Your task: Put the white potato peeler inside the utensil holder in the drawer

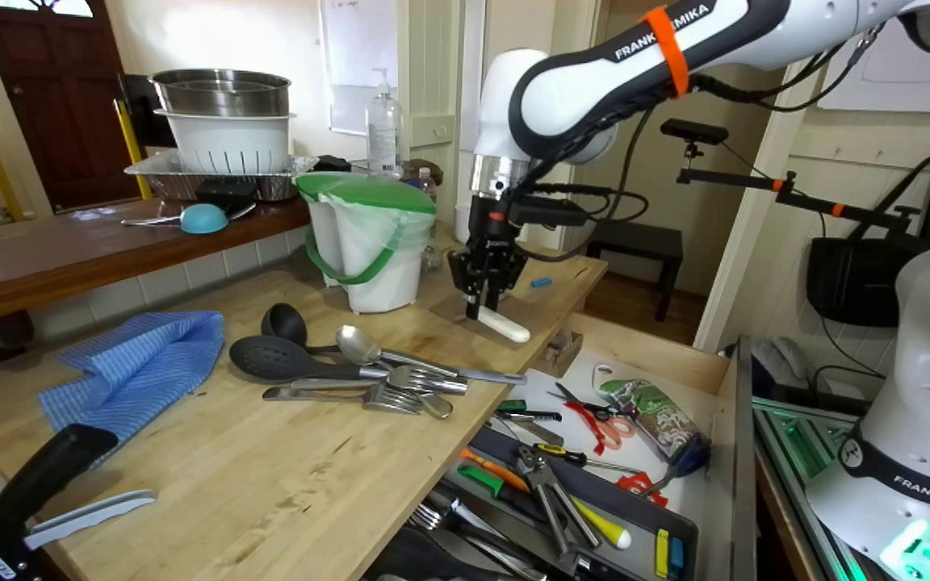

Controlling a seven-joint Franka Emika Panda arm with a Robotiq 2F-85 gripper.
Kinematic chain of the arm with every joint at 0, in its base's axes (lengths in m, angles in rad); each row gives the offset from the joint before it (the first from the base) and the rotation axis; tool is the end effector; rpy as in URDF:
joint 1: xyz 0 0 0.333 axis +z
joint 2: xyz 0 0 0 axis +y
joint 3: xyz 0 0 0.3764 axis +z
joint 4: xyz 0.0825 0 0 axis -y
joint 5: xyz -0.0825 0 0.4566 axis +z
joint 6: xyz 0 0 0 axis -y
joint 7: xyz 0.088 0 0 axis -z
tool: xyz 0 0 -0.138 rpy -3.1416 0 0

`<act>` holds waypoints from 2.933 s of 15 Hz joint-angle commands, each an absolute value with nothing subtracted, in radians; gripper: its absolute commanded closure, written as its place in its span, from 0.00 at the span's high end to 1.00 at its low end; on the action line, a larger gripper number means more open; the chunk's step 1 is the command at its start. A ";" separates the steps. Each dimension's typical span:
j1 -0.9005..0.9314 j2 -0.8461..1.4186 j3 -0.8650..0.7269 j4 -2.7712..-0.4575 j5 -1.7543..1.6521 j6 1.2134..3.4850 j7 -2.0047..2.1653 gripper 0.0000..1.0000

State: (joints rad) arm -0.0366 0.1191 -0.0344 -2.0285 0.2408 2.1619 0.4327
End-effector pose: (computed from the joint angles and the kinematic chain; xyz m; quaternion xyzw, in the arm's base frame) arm 0.6449 -0.0298 0.3819 -0.9452 0.3114 0.0105 0.0979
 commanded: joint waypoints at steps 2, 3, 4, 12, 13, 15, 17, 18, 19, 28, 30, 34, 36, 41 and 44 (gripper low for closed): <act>0.021 -0.025 0.019 -2.264 0.264 2.280 0.389 0.08; 0.034 -0.073 0.031 -2.333 0.255 2.329 0.393 0.08; 0.040 -0.116 0.039 -2.393 0.247 2.382 0.398 0.08; 0.035 -0.119 0.056 -2.400 0.222 2.386 0.423 0.08; 0.045 -0.108 0.065 -2.399 0.211 2.386 0.403 0.08; 0.058 -0.105 0.090 -2.424 0.178 2.396 0.418 0.08; 0.077 -0.118 0.120 -2.467 0.167 2.403 0.443 0.08; 0.087 -0.115 0.132 -2.486 0.170 2.419 0.441 0.08; 0.099 -0.118 0.145 -2.509 0.177 2.425 0.451 0.08; 0.112 -0.036 0.180 -2.616 0.138 2.732 0.574 0.08; 0.102 0.015 0.156 -2.587 0.144 2.777 0.545 0.08; 0.103 0.124 0.124 -2.502 0.200 2.761 0.456 0.08; 0.105 0.169 0.118 -2.458 0.217 2.748 0.431 0.08; 0.147 0.284 0.088 -2.357 0.179 2.754 0.503 0.08; 0.249 0.308 0.037 -2.366 0.091 2.810 0.661 0.08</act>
